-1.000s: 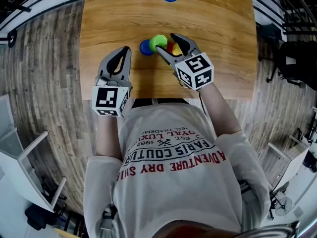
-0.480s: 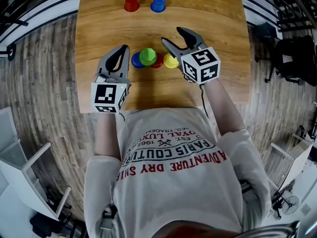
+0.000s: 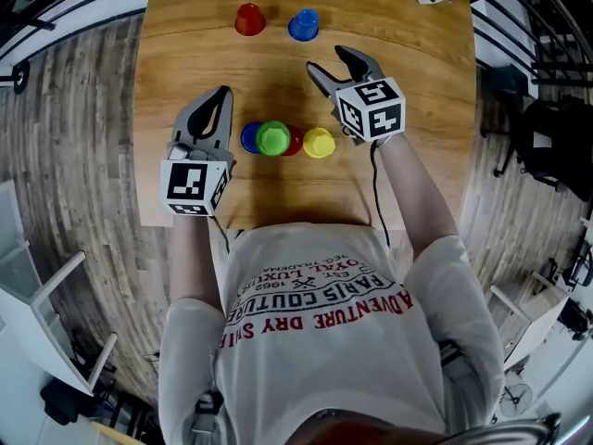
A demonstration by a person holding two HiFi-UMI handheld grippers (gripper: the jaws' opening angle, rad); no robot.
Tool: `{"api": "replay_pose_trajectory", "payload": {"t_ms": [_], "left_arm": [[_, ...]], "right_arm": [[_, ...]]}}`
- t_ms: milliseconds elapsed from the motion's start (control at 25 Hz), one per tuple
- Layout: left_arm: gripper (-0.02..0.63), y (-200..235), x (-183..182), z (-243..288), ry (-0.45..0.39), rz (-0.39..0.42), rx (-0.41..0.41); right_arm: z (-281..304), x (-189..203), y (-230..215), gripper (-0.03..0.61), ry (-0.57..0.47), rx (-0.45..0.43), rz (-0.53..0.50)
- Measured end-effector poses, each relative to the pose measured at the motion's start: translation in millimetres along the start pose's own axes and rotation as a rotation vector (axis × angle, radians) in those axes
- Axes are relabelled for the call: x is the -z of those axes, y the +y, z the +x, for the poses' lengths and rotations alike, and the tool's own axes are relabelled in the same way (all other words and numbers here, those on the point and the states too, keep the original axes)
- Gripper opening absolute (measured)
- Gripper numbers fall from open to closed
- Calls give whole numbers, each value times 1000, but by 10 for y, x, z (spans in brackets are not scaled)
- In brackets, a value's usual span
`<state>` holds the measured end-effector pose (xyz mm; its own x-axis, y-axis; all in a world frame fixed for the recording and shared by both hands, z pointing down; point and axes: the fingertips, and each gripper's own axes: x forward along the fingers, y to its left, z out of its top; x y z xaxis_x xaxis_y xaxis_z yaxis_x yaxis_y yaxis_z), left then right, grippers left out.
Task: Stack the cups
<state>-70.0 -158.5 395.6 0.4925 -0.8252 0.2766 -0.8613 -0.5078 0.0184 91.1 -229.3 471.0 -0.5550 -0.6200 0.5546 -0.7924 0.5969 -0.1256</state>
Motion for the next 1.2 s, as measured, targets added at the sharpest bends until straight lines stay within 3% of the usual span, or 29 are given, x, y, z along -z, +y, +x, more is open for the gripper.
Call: {"api": "replay_pose_trajectory", "payload": {"t_ms": [240,560,1200], "left_arm": [[17,163,132,314,22,-28,-15],[17,303,340,551,49,-96,-45],[17,354,442,532,85,-93,-44]], "right_arm": [[575,157,-461,272,49,29,17],[1097,249,-619,280,67,11,13],[1240,172,-672,270,43,63,-25]]}}
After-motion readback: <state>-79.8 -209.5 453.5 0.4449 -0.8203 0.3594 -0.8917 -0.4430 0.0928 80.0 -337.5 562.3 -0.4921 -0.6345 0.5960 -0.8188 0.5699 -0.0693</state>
